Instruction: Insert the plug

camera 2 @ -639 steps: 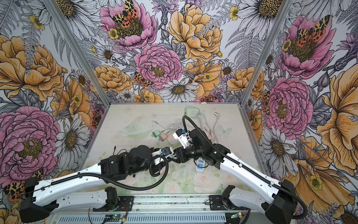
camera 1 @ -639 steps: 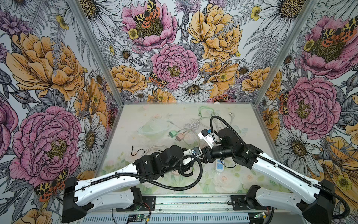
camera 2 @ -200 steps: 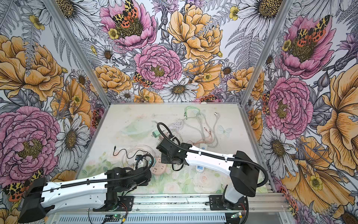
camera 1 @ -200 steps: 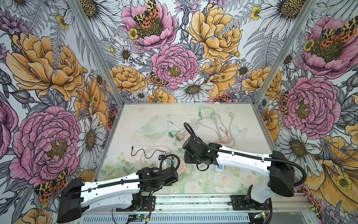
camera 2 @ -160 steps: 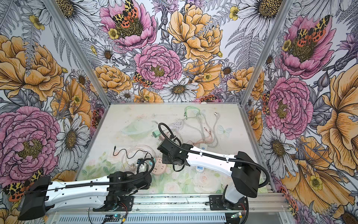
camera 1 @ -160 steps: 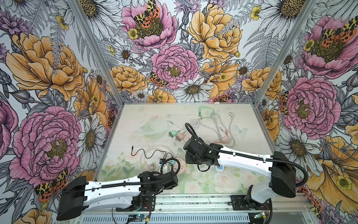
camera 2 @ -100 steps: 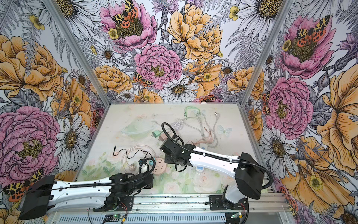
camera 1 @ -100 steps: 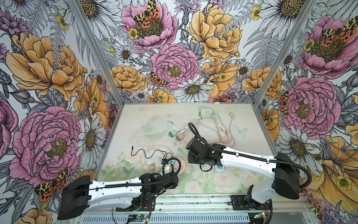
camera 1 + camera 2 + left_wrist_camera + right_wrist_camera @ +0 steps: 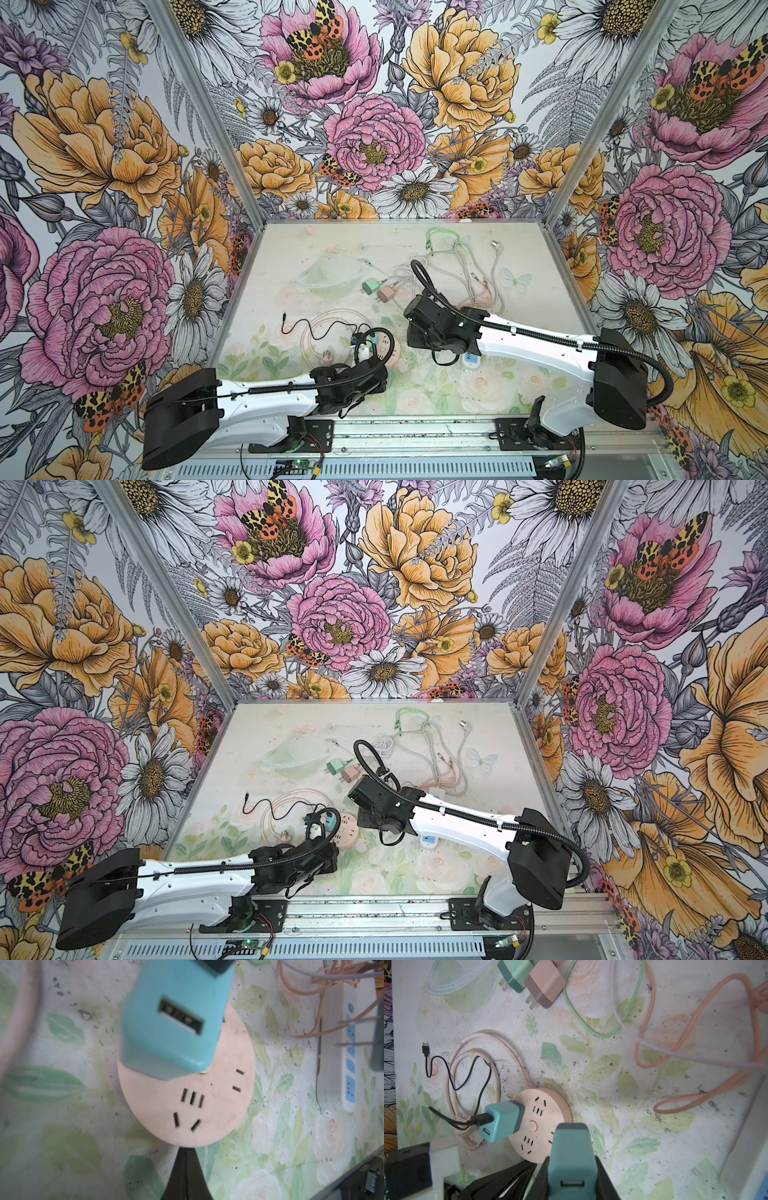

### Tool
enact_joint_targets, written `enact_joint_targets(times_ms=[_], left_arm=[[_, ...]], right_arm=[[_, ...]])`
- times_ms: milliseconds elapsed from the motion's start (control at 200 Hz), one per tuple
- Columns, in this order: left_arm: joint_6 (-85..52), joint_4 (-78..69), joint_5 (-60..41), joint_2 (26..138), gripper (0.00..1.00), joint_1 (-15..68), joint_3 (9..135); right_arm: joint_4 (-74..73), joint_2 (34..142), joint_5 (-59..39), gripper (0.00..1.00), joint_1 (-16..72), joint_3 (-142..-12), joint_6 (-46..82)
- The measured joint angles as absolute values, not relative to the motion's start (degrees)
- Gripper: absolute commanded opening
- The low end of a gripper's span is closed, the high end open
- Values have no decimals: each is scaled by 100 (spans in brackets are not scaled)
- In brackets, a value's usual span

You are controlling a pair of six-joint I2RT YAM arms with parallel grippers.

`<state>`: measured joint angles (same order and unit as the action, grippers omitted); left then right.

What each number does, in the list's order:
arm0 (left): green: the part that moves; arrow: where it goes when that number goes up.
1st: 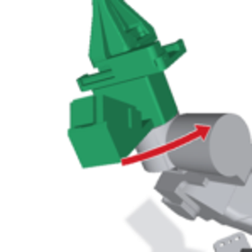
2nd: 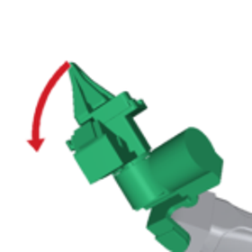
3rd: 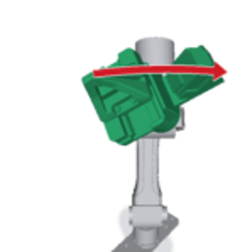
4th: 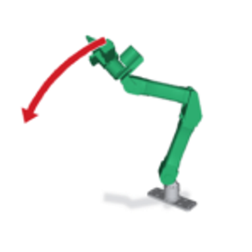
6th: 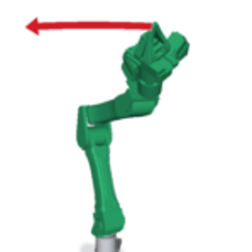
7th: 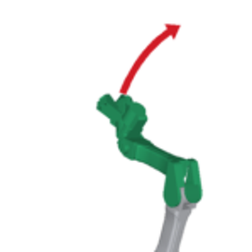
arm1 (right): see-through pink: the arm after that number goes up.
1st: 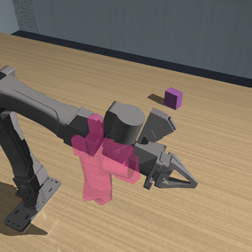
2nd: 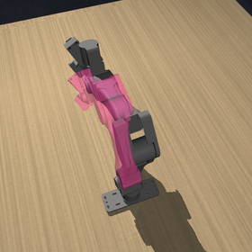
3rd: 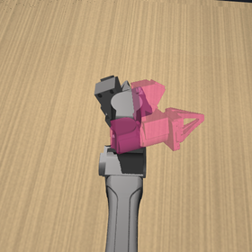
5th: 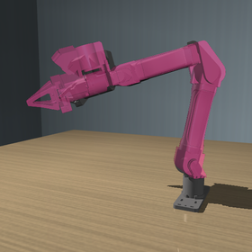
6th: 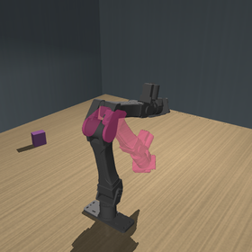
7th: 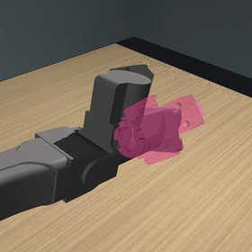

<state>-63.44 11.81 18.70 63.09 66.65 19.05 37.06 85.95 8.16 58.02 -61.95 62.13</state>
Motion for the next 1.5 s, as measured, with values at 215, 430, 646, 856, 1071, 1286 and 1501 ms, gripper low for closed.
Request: enact_joint_targets(times_ms=[215,430,646,856,1071,1286,1501], left_arm=[[-6119,602,1743,6700,5,6300,1907],[-5645,755,1378,6823,8,6213,2355],[-5120,2091,1382,5612,9,6125,3374],[-4746,3520,1710,4287,10,5048,3903],[-4141,4296,1603,4121,10,3710,4152],[-3649,4543,1247,4381,11,3070,4224],[-3347,4589,882,4397,11,2620,4241]], right_arm=[[3706,8659,814,0,5767,-6198,6215],[3734,9102,819,0,5767,-6377,6211],[3747,9452,812,0,5767,-6831,6215],[3811,9684,790,0,5767,-7107,6281],[3994,10005,805,0,5795,-7358,6410],[4206,10016,862,0,5889,-7452,6556],[4335,10125,886,0,6040,-7577,6661]])
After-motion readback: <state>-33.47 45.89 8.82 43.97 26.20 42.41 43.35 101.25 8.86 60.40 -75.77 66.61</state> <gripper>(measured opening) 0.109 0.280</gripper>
